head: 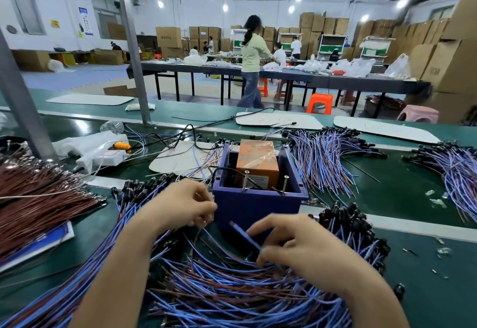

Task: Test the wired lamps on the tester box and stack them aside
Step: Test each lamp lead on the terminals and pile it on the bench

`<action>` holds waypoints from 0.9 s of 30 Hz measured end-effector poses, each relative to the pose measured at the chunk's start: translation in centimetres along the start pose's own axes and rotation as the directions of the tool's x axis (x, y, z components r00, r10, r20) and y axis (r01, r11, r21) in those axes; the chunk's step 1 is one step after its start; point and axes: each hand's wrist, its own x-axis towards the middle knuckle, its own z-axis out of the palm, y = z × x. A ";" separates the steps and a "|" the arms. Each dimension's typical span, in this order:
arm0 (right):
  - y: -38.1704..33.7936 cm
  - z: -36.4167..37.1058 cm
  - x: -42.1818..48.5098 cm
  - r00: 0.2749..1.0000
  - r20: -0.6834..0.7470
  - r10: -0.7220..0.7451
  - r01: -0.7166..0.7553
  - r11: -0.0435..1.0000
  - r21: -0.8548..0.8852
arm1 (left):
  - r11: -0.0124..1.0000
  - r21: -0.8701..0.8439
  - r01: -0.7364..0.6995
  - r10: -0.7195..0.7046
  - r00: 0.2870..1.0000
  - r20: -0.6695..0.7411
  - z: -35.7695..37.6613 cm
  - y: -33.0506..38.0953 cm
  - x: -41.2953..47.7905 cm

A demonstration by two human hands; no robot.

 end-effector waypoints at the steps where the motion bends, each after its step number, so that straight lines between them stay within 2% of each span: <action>1: -0.3 0.2 -0.1 0.996 0.089 -0.002 0.006 0.999 -0.042 | 0.992 0.119 0.038 -0.026 0.995 -0.099 -0.8 -0.7 0.2; 3: -0.8 0.7 0.1 0.984 0.179 -0.008 0.026 0.994 -0.103 | 0.936 0.318 0.148 -0.060 0.961 -0.271 -2.0 -2.1 0.5; 4: -0.9 0.9 0.2 0.983 0.184 -0.011 0.033 0.993 -0.115 | 0.907 0.371 0.197 -0.085 0.951 -0.297 -2.2 -2.8 0.8; 6: -0.9 1.2 0.5 0.986 0.169 -0.010 0.029 0.994 -0.107 | 0.865 0.446 0.229 -0.120 0.958 -0.259 -2.1 -4.1 1.5; 8: -0.8 1.3 0.6 0.987 0.158 -0.013 0.029 0.995 -0.097 | 0.863 0.451 0.230 -0.099 0.950 -0.295 -1.5 -4.9 2.1; 12: -0.1 1.0 0.6 0.989 0.147 -0.023 0.032 0.998 -0.060 | 0.882 0.380 0.278 -0.078 0.882 -0.465 -0.5 -5.7 2.9; 15: 0.2 0.8 0.6 0.991 0.131 -0.018 0.023 0.999 -0.037 | 0.842 0.433 0.322 -0.078 0.867 -0.492 -0.1 -6.1 3.4; 18: 0.4 0.6 0.6 0.992 0.125 -0.019 0.023 0.999 -0.038 | 0.865 0.397 0.307 -0.065 0.853 -0.518 -0.2 -6.0 3.4; 20: 0.5 0.6 0.6 0.993 0.113 -0.027 0.032 0.999 -0.042 | 0.909 0.329 0.254 -0.033 0.833 -0.552 -0.4 -5.2 3.0; 23: 0.3 0.7 0.8 0.997 0.037 -0.066 0.067 0.997 -0.040 | 0.992 0.119 0.043 0.044 0.765 -0.643 -1.1 -2.3 1.7; 25: 0.1 0.8 0.9 0.991 -0.048 -0.127 0.128 0.992 0.014 | 0.986 -0.004 -0.165 0.122 0.747 -0.654 -1.3 0.3 0.4; 27: 0.0 0.9 1.0 0.973 -0.103 -0.205 0.217 0.968 0.126 | 0.935 -0.099 -0.342 0.223 0.779 -0.586 -0.7 2.9 -1.1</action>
